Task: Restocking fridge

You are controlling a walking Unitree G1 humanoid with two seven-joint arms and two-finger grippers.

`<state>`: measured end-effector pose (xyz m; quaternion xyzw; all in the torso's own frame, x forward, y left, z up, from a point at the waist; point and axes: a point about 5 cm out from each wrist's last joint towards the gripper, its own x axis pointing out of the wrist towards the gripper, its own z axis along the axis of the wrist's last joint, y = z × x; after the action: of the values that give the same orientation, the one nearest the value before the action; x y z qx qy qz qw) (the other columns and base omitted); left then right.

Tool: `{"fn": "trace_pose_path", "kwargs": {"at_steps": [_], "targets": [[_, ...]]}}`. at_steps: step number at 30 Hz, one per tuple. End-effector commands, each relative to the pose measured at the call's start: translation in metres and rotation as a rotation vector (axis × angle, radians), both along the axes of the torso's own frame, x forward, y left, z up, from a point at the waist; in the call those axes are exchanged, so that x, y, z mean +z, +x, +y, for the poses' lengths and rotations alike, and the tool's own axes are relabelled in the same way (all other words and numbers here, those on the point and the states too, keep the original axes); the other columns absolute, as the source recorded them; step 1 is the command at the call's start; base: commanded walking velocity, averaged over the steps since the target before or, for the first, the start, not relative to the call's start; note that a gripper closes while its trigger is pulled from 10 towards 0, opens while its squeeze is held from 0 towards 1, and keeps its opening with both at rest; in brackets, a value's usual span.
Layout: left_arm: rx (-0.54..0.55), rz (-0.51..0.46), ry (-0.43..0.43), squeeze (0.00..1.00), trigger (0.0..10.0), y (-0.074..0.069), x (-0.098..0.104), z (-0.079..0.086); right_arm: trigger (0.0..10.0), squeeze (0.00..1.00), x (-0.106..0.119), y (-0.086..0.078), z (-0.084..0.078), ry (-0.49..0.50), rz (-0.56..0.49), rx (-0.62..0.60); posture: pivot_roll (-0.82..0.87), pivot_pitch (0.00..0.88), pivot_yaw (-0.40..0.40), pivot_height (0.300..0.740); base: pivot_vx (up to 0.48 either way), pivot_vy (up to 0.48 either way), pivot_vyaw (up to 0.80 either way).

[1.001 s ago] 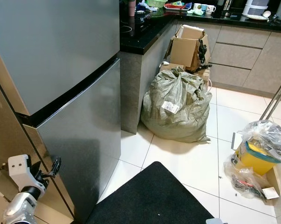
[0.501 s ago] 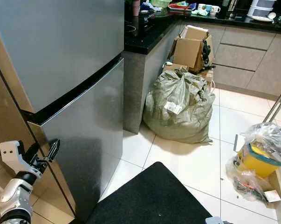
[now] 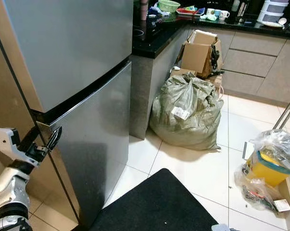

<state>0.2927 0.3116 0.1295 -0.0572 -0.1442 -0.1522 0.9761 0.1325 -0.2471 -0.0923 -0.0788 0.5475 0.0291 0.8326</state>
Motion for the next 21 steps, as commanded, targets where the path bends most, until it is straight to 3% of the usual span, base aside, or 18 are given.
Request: {"fn": "trace_pose_path", "kwargs": {"at_steps": [1, 5, 13, 21], "targets": [[-0.074, -0.059, 0.055, 0.00, 10.0, 0.008, 0.020, -0.005, 10.0, 0.00, 0.002, 0.003, -0.004, -0.008, -0.013, -0.006, -0.04, 0.000, -0.030, 0.740, 0.000, 0.000, 0.00], [-0.124, -0.042, 0.070, 0.00, 10.0, 0.010, 0.018, -0.012, 10.0, 0.00, 0.002, 0.002, -0.003, -0.007, -0.012, -0.008, -0.04, 0.000, -0.030, 0.740, 0.000, 0.000, 0.00], [-0.247, 0.073, 0.110, 0.00, 10.0, 0.008, -0.005, -0.034, 10.0, 0.00, 0.002, 0.002, -0.003, -0.006, -0.012, -0.008, -0.04, 0.000, -0.028, 0.740, 0.000, 0.000, 0.00], [-0.282, 0.119, 0.111, 0.00, 10.0, 0.006, -0.017, -0.045, 10.0, 0.00, 0.002, 0.002, -0.004, -0.008, -0.012, -0.008, -0.04, 0.000, -0.031, 0.740, 0.000, 0.000, 0.00]]}}
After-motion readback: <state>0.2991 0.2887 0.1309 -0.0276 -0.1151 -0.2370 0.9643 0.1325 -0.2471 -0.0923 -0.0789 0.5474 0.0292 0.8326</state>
